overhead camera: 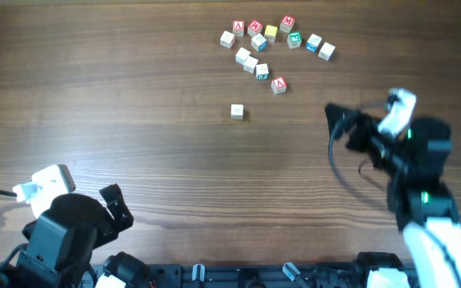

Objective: Form a horizontal line

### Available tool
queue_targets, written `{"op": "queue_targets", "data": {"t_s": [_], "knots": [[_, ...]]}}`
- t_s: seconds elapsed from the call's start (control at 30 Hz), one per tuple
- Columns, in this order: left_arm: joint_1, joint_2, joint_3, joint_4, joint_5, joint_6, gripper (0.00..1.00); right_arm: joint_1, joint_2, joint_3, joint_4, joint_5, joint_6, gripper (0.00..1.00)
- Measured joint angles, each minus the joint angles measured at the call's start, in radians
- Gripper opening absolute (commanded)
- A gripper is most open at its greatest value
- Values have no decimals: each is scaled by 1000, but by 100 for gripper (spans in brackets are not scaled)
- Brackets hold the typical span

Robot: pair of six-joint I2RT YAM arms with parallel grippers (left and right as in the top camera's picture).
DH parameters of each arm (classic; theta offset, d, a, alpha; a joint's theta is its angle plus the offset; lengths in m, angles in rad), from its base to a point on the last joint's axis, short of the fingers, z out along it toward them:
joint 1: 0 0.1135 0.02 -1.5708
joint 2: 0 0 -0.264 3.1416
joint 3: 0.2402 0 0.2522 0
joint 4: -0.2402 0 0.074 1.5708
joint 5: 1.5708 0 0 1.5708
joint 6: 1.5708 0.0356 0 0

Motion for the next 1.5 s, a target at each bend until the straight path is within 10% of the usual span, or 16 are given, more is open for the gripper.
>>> {"op": "queue_targets", "data": {"t_s": [0.2,0.77,1.37,1.5], "knots": [[0,0,-2,2,0,0,100,10,299,38,259,-145,-32,100],[0,0,-2,1,0,0,100,300,1087,685,202,181,-521,87],[0,0,-2,0,0,0,100,385,1236,702,224,372,-695,64],[0,0,-2,0,0,0,100,385,1252,702,236,372,-708,45]]}}
